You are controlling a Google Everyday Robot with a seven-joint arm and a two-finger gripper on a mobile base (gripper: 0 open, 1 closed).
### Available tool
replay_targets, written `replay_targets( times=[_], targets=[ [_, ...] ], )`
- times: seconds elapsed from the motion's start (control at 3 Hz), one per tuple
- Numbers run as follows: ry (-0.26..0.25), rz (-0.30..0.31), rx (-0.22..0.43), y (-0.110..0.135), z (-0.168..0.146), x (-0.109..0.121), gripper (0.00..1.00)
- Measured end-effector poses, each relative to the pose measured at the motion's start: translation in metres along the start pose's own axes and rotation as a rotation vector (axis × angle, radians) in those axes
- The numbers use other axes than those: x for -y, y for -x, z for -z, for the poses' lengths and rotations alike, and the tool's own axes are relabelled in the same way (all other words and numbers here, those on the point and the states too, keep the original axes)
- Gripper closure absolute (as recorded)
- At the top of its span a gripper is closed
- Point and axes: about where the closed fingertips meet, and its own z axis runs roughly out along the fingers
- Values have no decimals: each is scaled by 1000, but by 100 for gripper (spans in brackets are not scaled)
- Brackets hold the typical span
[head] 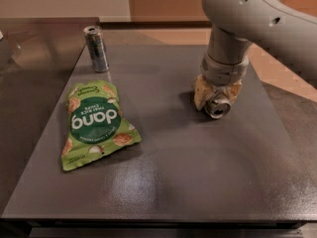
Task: Place 7up can upright
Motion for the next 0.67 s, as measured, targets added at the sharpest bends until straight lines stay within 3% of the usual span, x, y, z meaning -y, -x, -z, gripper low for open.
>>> replay_targets(
  times=[0.33, 0.67],
  targets=[
    [-7, -23, -3, -4, 3, 2, 70],
    [-39, -106, -19, -13, 17, 6, 93]
  ],
)
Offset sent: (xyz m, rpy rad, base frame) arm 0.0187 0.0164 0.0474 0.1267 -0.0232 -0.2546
